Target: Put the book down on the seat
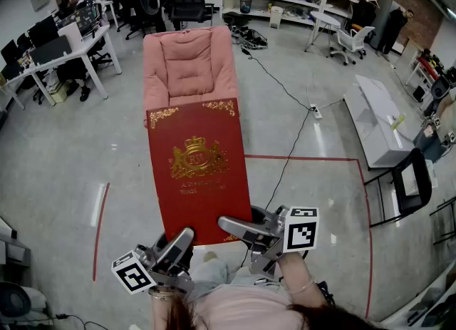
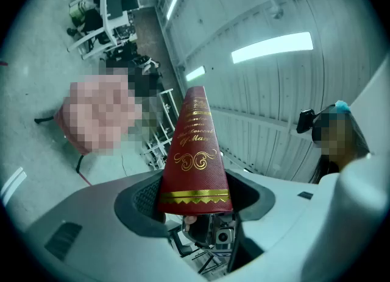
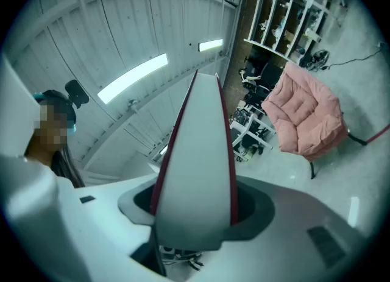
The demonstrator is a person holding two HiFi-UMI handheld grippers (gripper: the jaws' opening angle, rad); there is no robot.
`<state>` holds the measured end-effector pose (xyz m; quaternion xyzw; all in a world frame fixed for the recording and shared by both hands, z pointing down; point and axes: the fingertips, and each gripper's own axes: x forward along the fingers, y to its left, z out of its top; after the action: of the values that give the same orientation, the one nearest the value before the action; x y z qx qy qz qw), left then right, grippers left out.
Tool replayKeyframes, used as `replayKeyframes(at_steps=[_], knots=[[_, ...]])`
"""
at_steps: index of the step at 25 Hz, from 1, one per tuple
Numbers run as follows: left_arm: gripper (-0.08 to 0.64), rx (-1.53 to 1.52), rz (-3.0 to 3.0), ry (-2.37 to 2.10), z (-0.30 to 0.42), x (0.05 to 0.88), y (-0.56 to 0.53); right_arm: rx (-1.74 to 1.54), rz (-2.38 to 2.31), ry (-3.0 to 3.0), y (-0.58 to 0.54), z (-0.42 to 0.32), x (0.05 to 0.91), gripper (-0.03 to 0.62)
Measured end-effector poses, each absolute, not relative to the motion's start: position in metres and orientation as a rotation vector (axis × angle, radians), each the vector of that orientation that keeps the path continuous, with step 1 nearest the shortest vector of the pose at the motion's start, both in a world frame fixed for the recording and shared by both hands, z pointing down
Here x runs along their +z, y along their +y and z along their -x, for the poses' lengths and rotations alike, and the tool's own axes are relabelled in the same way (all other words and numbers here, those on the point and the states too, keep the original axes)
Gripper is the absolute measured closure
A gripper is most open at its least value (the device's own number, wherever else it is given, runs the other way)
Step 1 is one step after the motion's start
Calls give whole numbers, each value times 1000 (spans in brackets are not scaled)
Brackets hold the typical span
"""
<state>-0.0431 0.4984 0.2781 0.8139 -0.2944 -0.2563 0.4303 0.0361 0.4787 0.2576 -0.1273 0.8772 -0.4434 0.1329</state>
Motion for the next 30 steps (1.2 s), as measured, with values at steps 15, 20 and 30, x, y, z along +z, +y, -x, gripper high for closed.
replayKeyframes(at_steps=[15, 20, 30], knots=[[284, -641, -2023, -825, -13, 285, 514, -1332, 272, 2531, 491, -91, 269, 322], [284, -634, -2005, -806, -13, 295, 492, -1350, 301, 2530, 470, -92, 280, 322], [284, -592, -2001, -698, 6, 296, 406, -1344, 424, 2503, 391, -72, 281, 322]])
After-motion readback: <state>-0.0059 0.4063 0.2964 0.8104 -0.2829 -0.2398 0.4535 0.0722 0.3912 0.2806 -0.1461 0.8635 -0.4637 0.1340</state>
